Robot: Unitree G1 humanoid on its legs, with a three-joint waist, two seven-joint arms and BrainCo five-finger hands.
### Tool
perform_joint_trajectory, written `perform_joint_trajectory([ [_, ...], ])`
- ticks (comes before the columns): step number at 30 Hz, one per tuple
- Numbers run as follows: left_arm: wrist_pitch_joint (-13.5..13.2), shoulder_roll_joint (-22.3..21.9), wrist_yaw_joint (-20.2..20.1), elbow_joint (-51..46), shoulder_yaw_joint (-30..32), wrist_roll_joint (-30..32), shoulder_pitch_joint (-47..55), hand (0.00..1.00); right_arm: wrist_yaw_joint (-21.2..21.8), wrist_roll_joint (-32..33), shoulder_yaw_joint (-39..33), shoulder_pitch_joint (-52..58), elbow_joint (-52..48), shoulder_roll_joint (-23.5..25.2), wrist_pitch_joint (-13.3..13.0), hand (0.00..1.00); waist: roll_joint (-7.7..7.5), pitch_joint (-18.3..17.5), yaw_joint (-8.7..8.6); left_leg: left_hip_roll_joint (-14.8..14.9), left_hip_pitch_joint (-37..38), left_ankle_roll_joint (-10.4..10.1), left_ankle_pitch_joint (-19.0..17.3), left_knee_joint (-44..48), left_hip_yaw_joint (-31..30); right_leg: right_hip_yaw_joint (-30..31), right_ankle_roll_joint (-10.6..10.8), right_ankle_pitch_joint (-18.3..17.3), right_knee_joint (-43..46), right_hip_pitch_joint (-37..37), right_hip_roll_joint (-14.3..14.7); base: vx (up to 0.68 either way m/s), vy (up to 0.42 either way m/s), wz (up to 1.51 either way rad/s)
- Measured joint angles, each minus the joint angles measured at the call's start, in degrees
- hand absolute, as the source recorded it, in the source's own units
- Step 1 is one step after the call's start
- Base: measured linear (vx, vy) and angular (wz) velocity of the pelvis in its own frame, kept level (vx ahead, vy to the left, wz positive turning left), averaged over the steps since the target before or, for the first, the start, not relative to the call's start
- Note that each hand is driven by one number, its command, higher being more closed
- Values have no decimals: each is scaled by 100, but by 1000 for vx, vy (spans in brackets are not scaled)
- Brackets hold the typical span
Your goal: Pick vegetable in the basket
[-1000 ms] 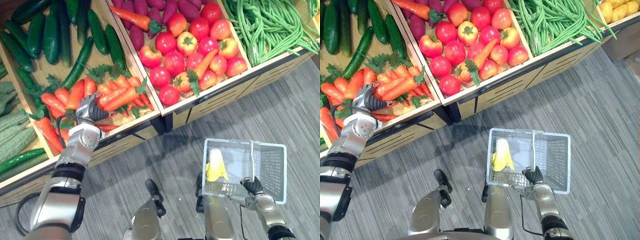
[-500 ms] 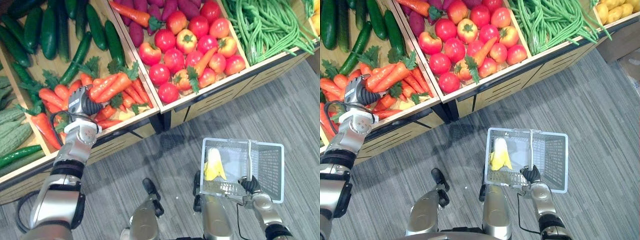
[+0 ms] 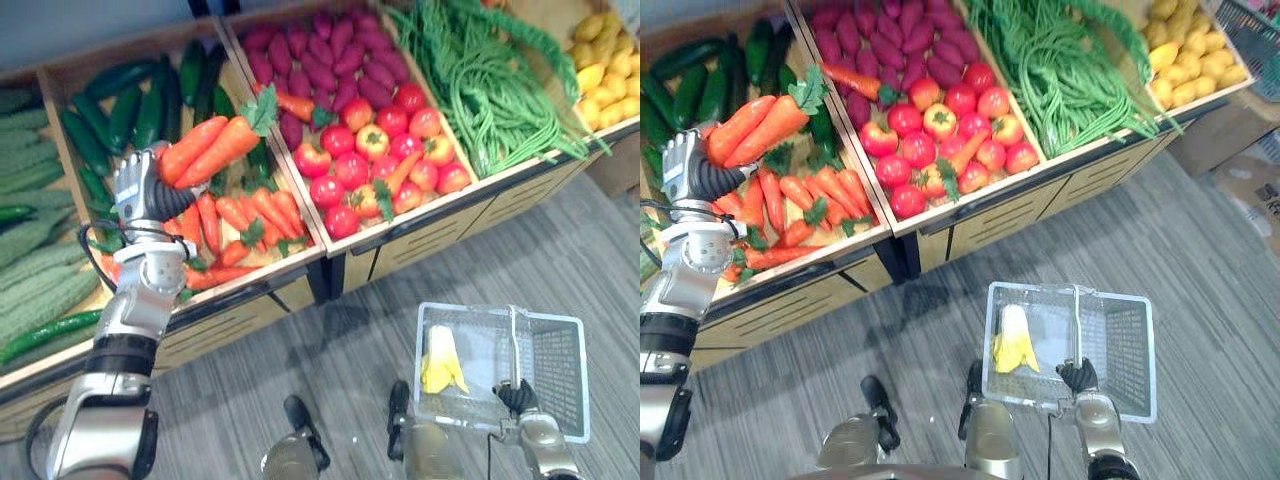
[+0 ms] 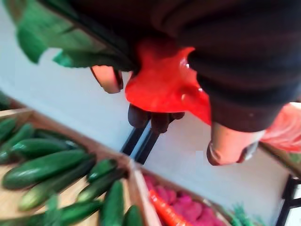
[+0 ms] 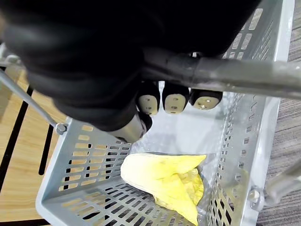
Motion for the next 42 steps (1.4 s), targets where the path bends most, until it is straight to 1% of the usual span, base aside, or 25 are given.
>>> perform_joint_trajectory([
  [3, -236, 170, -58, -475, -43, -3, 294, 100, 175, -234, 1, 46, -44, -152, -9, 100, 3, -184, 8, -34, 210, -53, -42, -60, 163, 149, 41, 26, -79, 114, 2, -11, 16, -29],
  [4, -406, 231, -157, -804, -108, -4, 458, 100, 332, -353, 5, 126, -166, -266, -12, 100, 3, -311, 3, -63, 364, -79, -62, -134, 273, 240, 81, 54, -148, 211, 9, -11, 18, -26],
  [5, -441, 231, -182, -852, -130, -4, 470, 100, 357, -366, 5, 158, -215, -289, -12, 100, 5, -333, 7, -64, 385, -84, -73, -135, 290, 261, 84, 56, -148, 221, 9, -2, 18, -31],
  [6, -589, 245, -284, -1050, -215, -7, 555, 100, 489, -462, 17, 220, -353, -381, -36, 100, 0, -429, 3, -64, 459, -90, -109, -144, 386, 322, 94, 62, -158, 246, 5, -3, 11, -35],
  [7, -807, 281, -427, -1296, -299, -9, 723, 100, 676, -534, 54, 302, -518, -516, -67, 100, -3, -521, -10, -68, 574, -106, -165, -148, 499, 416, 114, 74, -173, 290, 6, -6, 17, -41],
  [9, -966, 325, -560, -1457, -424, -19, 841, 100, 824, -539, 170, 370, -622, -666, -96, 100, -4, -653, -30, -81, 604, -132, -214, -141, 586, 487, 136, 106, -211, 281, 4, 3, 14, -31],
  [11, -1212, 405, -795, -1697, -712, -178, 957, 100, 1095, -619, 376, 442, -818, -899, -152, 100, -27, -757, -71, -85, 712, -136, -276, -100, 740, 620, 172, 146, -248, 320, 16, 9, 12, -36],
  [13, -1368, 407, -972, -1819, -915, -236, 966, 100, 1298, -714, 523, 450, -996, -1008, -174, 100, -49, -808, -167, -74, 800, -189, -357, -77, 827, 657, 205, 177, -247, 372, 26, -11, 4, -31],
  [14, -1463, 407, -1095, -1921, -1040, -248, 976, 100, 1459, -744, 585, 450, -1121, -1041, -192, 100, -54, -832, -190, -28, 853, -204, -410, -15, 922, 715, 198, 283, -250, 366, 79, -28, -9, -45],
  [16, -1549, 404, -1247, -2068, -1396, -403, 978, 100, 1666, -748, 803, 442, -1239, -1150, -284, 100, -31, -854, -192, 153, 883, -242, -581, 208, 1088, 773, 226, 506, -251, 361, 183, -44, -6, -51],
  [17, -1654, 403, -1372, -2168, -1675, -456, 977, 100, 1785, -749, 925, 430, -1360, -1256, -297, 100, -3, -870, -244, 287, 886, -254, -688, 369, 1192, 778, 262, 683, -251, 342, 250, -63, 5, -44],
  [18, -1736, 401, -1464, -2253, -1969, -457, 974, 100, 1877, -751, 1076, 397, -1506, -1364, -324, 100, 33, -899, -307, 414, 878, -250, -781, 509, 1275, 772, 250, 888, -250, 298, 340, -64, 14, -43],
  [19, -1764, 401, -1505, -2298, -2113, -458, 972, 100, 1920, -753, 1151, 382, -1601, -1416, -325, 100, 48, -910, -312, 471, 882, -260, -805, 565, 1342, 776, 231, 989, -245, 267, 388, -56, 19, -42],
  [21, -1921, 363, -1675, -2355, -2651, -460, 866, 100, 2060, -756, 1263, 357, -1870, -1486, -343, 100, 29, -931, -329, 589, 938, -226, -900, 789, 1554, 759, 184, 1171, -246, 230, 467, -47, 33, -55],
  [23, -1940, 302, -1852, -2456, -3067, -462, 800, 100, 2187, -758, 1416, 341, -2195, -1649, -337, 100, 26, -964, -325, 657, 973, -221, -1037, 1034, 1792, 715, 178, 1181, -247, 228, 467, -64, 33, -56],
  [24, -1946, 210, -1970, -2544, -3426, -469, 664, 100, 2306, -757, 1464, 315, -2444, -1748, -316, 100, 63, -1036, -329, 712, 969, -224, -1173, 1221, 1911, 665, 178, 1181, -246, 188, 464, -62, 23, -40],
  [25, -1957, 172, -2037, -2581, -3540, -492, 596, 100, 2338, -757, 1519, 283, -2524, -1795, -311, 100, 81, -1057, -331, 731, 971, -225, -1220, 1282, 1966, 629, 178, 1181, -246, 177, 465, -70, 30, -44],
  [28, -2124, -77, -2352, -2626, -4155, -884, 209, 100, 2610, -756, 1712, 152, -2935, -2001, -294, 100, 217, -1157, -349, 857, 979, -263, -1424, 1531, 2116, 407, 177, 1179, -234, 151, 501, -63, 17, -23],
  [30, -2182, -143, -2544, -2710, -4491, -1052, 65, 100, 2791, -753, 1875, 23, -3067, -2108, -292, 100, 306, -1233, -363, 931, 983, -290, -1477, 1650, 2186, 331, 175, 1175, -229, 123, 542, -51, 10, -24],
  [31, -2216, -231, -2666, -2744, -4745, -1127, -16, 100, 2918, -749, 1898, -73, -3178, -2121, -275, 100, 349, -1281, -358, 954, 972, -307, -1504, 1721, 2264, 299, 77, 1105, -161, 54, 549, -34, 6, -21],
  [33, -2225, -328, -2811, -2748, -4982, -1131, -26, 100, 3066, -743, 2070, -254, -3206, -2160, -271, 100, 318, -1329, -370, 974, 964, -346, -1571, 1863, 2324, 265, -110, 932, -123, 20, 534, -51, -16, -25],
  [35, -2199, -431, -2954, -2748, -5242, -1140, -28, 100, 3212, -739, 2193, -315, -3305, -2182, -265, 100, 267, -1390, -335, 1042, 961, -404, -1671, 2081, 2430, 139, -193, 644, -116, 5, 514, -59, -54, -27],
  [36, -2154, -542, -3014, -2711, -5441, -1139, -30, 100, 3299, -739, 2306, -324, -3396, -2222, -263, 100, 288, -1421, -333, 1116, 956, -431, -1715, 2202, 2450, 101, -252, 523, -85, -6, 537, -54, -49, -12],
  [39, -2065, -874, -3205, -2487, -5762, -1136, -82, 100, 3473, -739, 2497, -362, -3438, -2308, -259, 100, 317, -1470, -441, 1299, 944, -497, -1755, 2406, 2430, 15, -277, 345, 91, -45, 593, -61, -31, 3],
  [42, -1907, -1093, -3387, -2132, -5926, -1135, -116, 100, 3577, -740, 2502, -431, -3440, -2346, -259, 100, 319, -1541, -476, 1437, 860, -540, -1824, 2596, 2441, 15, -318, 316, 173, -135, 644, -54, 11, -5],
])
